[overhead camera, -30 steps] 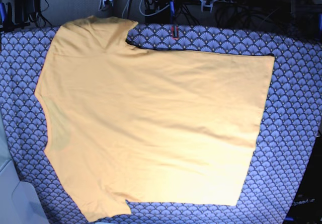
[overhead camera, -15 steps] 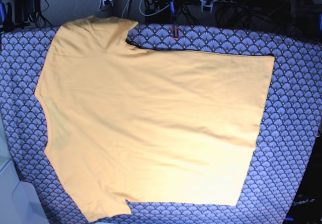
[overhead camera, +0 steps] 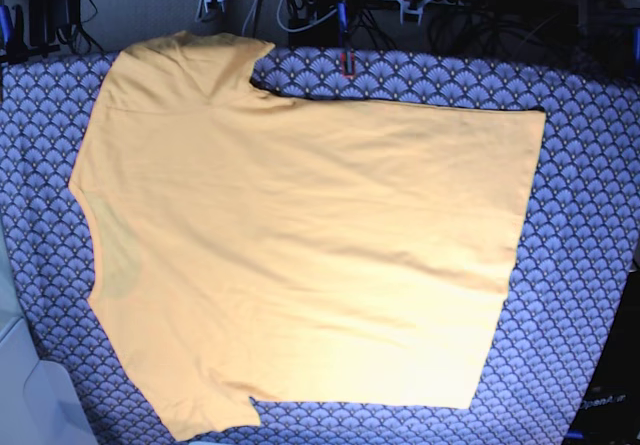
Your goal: Fold the T-shirt properly
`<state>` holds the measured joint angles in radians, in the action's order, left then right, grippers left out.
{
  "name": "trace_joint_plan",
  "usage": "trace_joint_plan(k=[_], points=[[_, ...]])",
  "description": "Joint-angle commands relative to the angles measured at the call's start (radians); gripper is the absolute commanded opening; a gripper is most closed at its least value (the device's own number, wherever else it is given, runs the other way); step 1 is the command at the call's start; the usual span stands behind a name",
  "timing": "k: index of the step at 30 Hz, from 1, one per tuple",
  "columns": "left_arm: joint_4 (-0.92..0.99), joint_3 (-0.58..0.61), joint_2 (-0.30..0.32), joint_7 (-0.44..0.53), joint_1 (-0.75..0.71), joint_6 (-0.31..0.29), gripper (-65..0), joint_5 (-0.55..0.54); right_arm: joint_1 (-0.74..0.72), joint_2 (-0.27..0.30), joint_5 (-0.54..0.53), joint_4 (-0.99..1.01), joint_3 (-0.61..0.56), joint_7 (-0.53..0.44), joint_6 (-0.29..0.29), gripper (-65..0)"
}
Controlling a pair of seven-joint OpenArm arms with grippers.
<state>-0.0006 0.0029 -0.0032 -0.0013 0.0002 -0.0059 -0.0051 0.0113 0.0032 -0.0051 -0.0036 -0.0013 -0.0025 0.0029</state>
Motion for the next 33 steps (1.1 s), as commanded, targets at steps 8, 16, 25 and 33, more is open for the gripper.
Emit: trace_joint_plan(k=[8, 16, 25, 33], points=[[0.001, 0.001, -0.005, -0.006, -0.002, 0.001, -65.0, 0.0, 0.002, 0.002, 0.001, 0.001, 0.002, 0.003, -0.011, -65.0], [-0.003, -0.002, 0.002, 0.056, -0.042, -0.006, -65.0, -0.002, 0.065, 0.004, 0.0, 0.001, 0.001, -0.152, -0.011, -65.0], [-0.003, 0.004, 0.004, 0.304, -0.17, -0.007, -65.0, 0.003, 0.192, 0.017, 0.001, 0.003, -0.003, -0.399, -0.011, -65.0], [0.001, -0.004, 0.058, 0.554, -0.302, -0.145, -65.0, -0.003, 0.359, 0.047, 0.001, 0.004, -0.004, -0.758, -0.011, -65.0]])
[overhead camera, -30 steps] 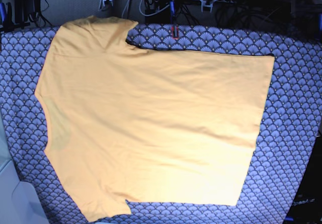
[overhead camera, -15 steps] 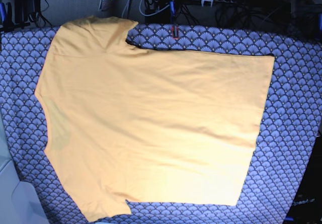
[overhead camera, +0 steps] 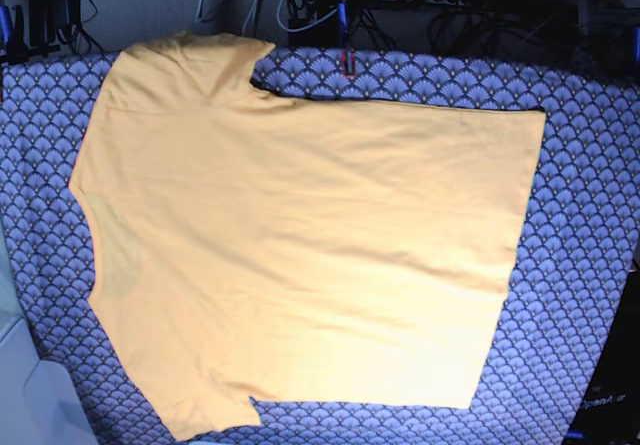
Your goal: Fold the T-shirt properly
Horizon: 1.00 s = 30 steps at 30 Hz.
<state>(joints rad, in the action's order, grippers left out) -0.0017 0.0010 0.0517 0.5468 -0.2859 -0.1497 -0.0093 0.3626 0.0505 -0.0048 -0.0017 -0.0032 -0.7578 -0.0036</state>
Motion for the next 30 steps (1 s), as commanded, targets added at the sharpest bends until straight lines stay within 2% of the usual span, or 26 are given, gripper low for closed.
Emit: trace_joint_plan(k=[1, 8, 12, 17, 23, 27, 30], points=[[0.002, -0.002, 0.014, 0.046, -0.032, -0.001, -65.0, 0.001, 0.031, -0.001, 0.001, 0.002, -0.002, -0.062, -0.005, -65.0], [0.002, 0.0, 0.044, 0.332, -0.141, -0.011, -65.0, -0.07, 0.143, 0.019, 0.001, 0.002, 0.002, -0.423, -0.005, -65.0], [0.002, 0.0, 0.053, 0.516, -0.207, -0.011, -65.0, -0.07, 0.221, 0.032, 0.001, 0.001, 0.002, -0.624, -0.005, -65.0], [0.002, 0.0, 0.052, 0.767, -0.306, -0.011, -65.0, -0.07, 0.286, 0.032, 0.001, -0.082, 0.004, -0.621, -0.005, -65.0], [-0.094, -0.002, 0.05, 0.767, -0.401, -0.011, -65.0, -0.07, 0.461, 0.033, -0.001, -0.409, 0.018, -0.618, -0.003, -65.0], [-0.396, -0.003, 0.055, 0.764, -0.56, -0.001, -65.0, -0.073, 0.646, 0.005, 0.001, -0.768, 0.081, -0.598, -0.003, -65.0], [-0.694, -0.002, 0.058, 0.758, -0.721, -0.001, -65.0, -0.137, 0.758, -0.016, 0.002, -1.038, 0.118, -0.506, -0.003, -65.0]])
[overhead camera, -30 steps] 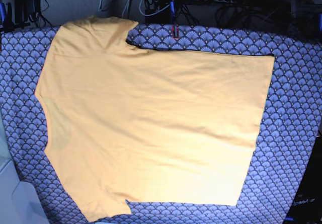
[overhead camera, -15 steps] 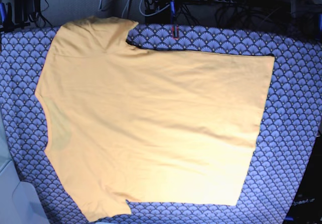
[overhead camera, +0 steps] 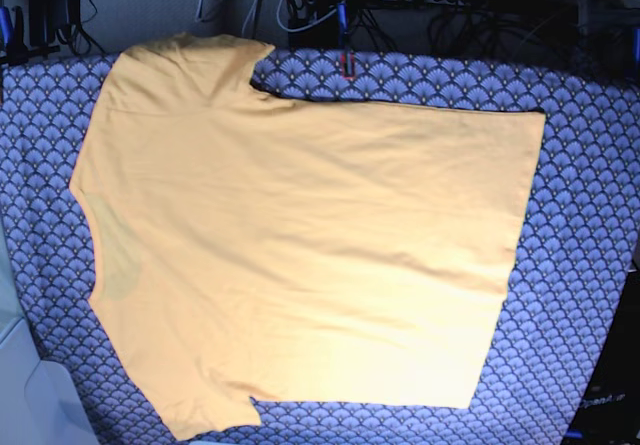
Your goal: Fold the T-shirt properly
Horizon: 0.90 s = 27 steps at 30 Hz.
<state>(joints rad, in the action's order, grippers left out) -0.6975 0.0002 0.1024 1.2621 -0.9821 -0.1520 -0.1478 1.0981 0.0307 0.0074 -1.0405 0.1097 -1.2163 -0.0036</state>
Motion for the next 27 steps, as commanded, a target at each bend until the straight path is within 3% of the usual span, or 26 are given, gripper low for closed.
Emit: trace_joint_plan(k=[1, 4, 10, 15, 17, 22, 27], points=[[-0.107, -0.001, 0.01, 0.034, -0.077, 0.001, -65.0, -0.022, 0.057, -0.002, -0.008, -0.094, 0.008, -0.001, -0.003, -65.0], [-0.41, -0.001, 0.055, -0.065, -0.215, 0.001, -65.0, -0.062, 0.124, -0.01, -0.008, -0.332, 0.022, 0.14, -0.005, -65.0], [-0.902, -0.042, 0.145, -0.388, -0.326, 0.002, -65.0, -0.141, 0.164, -0.008, -0.011, -0.722, 0.022, 0.455, -0.008, -65.0], [-1.183, -0.17, 0.142, -0.73, -0.308, 0.004, -65.0, -0.152, 0.103, -0.002, -0.013, -0.94, 0.018, 0.741, -0.009, -65.0], [-1.292, -0.223, 0.115, -0.862, -0.289, 0.004, -65.0, -0.152, 0.057, -0.001, -0.013, -0.955, 0.018, 0.821, -0.011, -65.0], [-1.33, -0.38, 0.049, -1.017, -0.172, 0.002, -65.0, -0.152, -0.06, -0.008, -0.013, -0.956, 0.031, 1.008, -0.143, -65.0], [-1.33, -0.447, 0.052, -1.347, 0.021, -0.013, -65.0, -0.151, -0.177, -0.018, -0.013, -0.956, 0.075, 1.157, -0.154, -65.0]])
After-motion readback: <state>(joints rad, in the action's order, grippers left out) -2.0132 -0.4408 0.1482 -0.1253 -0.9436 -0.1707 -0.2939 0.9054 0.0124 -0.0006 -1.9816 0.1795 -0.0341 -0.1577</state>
